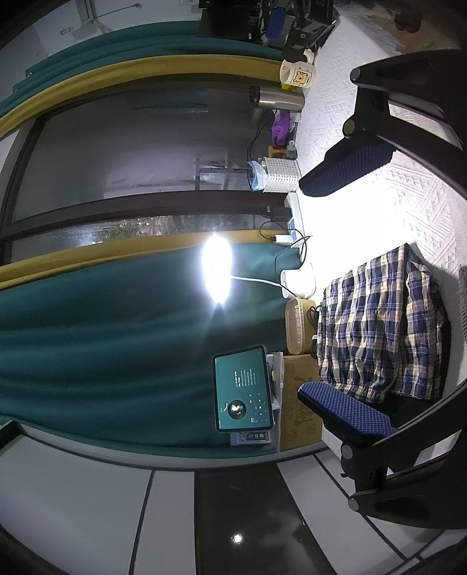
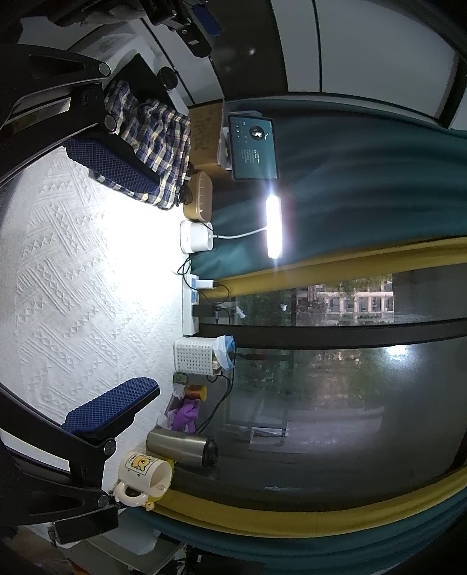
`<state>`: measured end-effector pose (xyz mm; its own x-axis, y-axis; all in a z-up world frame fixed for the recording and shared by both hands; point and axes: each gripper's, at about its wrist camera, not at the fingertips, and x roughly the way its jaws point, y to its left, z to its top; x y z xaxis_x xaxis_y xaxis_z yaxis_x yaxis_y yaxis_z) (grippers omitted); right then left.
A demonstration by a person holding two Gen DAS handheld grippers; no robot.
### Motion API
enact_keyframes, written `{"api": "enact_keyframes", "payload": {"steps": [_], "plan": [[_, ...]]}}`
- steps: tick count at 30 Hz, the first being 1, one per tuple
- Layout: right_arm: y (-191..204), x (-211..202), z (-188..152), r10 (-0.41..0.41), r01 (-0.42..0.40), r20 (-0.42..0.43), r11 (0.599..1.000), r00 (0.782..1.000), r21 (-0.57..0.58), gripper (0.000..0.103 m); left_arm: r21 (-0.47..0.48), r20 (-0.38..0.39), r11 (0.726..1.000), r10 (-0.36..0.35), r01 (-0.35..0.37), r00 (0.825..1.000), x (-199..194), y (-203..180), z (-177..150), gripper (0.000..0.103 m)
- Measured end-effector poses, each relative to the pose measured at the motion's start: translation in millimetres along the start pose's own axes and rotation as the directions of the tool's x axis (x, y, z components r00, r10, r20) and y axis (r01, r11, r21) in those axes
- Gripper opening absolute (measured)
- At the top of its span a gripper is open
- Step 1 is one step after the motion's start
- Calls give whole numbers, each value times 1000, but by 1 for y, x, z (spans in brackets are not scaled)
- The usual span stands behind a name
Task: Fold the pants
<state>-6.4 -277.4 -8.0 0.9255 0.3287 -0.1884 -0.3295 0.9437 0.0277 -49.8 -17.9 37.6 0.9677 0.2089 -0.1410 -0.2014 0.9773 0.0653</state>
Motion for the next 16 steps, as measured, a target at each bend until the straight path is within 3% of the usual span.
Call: {"api": "enact_keyframes", "payload": {"steps": [16], "plan": [[4,2,0,-2,2,-10,1000,1000,4,103,0,-16,1000,11,-11,1000,-3,-10,-3,102]]}}
